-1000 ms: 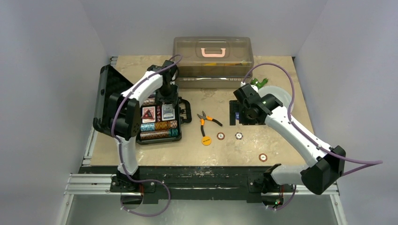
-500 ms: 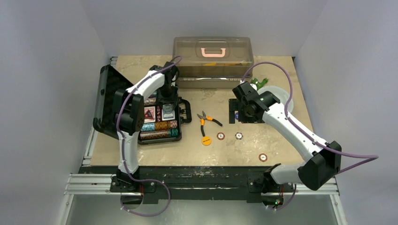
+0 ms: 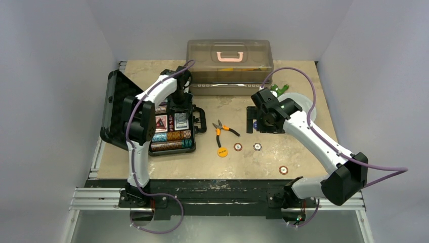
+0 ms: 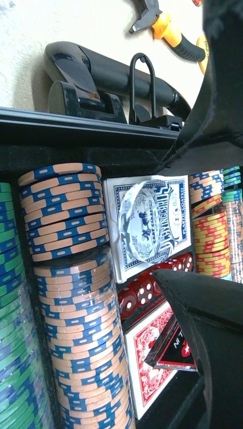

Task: Pack up texas hold em set

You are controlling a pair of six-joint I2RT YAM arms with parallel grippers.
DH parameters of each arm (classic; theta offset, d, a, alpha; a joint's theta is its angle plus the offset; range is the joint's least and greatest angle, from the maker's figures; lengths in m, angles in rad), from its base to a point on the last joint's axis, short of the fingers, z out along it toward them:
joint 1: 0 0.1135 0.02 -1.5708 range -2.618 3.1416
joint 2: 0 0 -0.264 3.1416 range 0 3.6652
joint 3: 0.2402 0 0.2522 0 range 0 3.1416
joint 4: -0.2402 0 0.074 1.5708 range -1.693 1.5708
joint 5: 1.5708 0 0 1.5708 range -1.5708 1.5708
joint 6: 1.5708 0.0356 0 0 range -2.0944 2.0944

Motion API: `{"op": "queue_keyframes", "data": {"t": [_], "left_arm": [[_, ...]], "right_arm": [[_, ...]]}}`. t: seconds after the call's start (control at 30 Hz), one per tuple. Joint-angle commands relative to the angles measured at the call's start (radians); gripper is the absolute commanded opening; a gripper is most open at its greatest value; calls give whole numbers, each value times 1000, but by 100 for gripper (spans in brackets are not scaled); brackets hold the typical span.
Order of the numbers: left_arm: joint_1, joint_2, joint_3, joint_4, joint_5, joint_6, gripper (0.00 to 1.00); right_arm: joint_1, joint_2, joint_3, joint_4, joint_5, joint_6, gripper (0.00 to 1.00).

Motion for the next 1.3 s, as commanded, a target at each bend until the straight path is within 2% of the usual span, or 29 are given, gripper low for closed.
{"op": "queue_keyframes", "data": {"t": [0.0, 0.13, 0.2, 0.3, 0.43, 0.57, 0.7, 0.87, 0.97, 1.27], "left_arm": [[12, -3, 48, 65, -8, 26, 68], [11, -8, 82, 44, -13, 19, 80], [12, -36, 73, 42, -20, 6, 82], [11, -118, 19, 52, -2, -21, 80], [-18, -294, -135, 96, 86, -70, 71], [-170, -427, -277, 139, 141, -102, 69], [-364, -486, -374, 198, 162, -159, 72], [-552, -433, -435, 248, 156, -240, 75], [-618, -374, -424, 255, 169, -246, 76], [-645, -194, -327, 224, 137, -197, 77]], "right_arm": [[-4, 5, 43, 13, -4, 23, 99], [-4, -3, 48, 5, -8, 28, 99], [-3, -14, 44, 0, -6, 31, 99], [-3, -44, 26, 1, -9, 34, 99], [-4, -81, -17, 10, -25, 39, 99], [-4, -129, -70, 22, -30, 49, 99], [-3, -213, -126, 34, -36, 73, 99], [-3, -353, -192, 18, -28, 109, 99], [-3, -413, -193, -20, -10, 119, 99], [-4, -481, -212, -55, -23, 146, 99]]}}
